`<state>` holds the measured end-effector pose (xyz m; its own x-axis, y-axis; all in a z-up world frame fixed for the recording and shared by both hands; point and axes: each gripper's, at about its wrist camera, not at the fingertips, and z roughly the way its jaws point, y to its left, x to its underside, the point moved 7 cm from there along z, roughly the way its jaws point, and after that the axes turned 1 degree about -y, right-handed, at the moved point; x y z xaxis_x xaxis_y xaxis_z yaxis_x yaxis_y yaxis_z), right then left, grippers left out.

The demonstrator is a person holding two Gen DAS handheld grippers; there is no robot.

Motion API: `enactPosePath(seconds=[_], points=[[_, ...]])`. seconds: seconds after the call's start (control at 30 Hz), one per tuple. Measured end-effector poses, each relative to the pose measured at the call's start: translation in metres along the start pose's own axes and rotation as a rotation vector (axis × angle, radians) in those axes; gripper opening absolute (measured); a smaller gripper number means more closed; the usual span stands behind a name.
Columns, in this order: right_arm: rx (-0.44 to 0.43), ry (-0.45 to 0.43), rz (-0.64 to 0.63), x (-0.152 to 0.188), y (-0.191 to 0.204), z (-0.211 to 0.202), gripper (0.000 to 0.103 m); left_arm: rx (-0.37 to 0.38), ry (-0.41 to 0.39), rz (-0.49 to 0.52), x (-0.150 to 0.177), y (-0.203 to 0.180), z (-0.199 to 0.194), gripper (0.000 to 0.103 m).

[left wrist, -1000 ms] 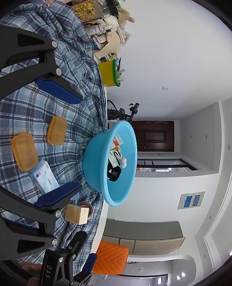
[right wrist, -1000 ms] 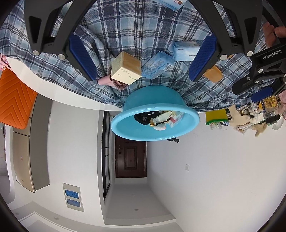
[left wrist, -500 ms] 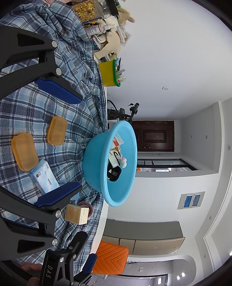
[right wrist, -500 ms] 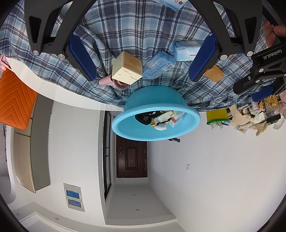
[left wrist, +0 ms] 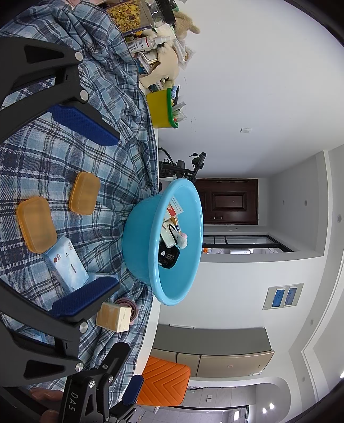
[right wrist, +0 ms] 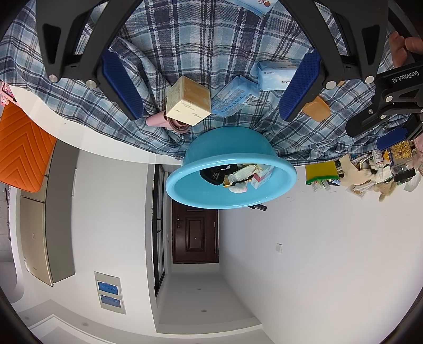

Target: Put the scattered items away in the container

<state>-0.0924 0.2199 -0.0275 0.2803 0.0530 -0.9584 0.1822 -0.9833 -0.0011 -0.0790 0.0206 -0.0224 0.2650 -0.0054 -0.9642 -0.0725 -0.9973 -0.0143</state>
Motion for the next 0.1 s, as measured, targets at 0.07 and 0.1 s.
enactPosePath(seconds=[0.07,0.1], points=[[0.000,0.000,0.000,0.0000,0.0001,0.0000,0.103,0.000,0.000,0.000,0.0000,-0.0002,0.0000,0.101],[0.000,0.000,0.000,-0.0001,0.0001,0.0000,0.103,0.000,0.000,0.000,0.0000,0.0000,-0.0001,0.101]])
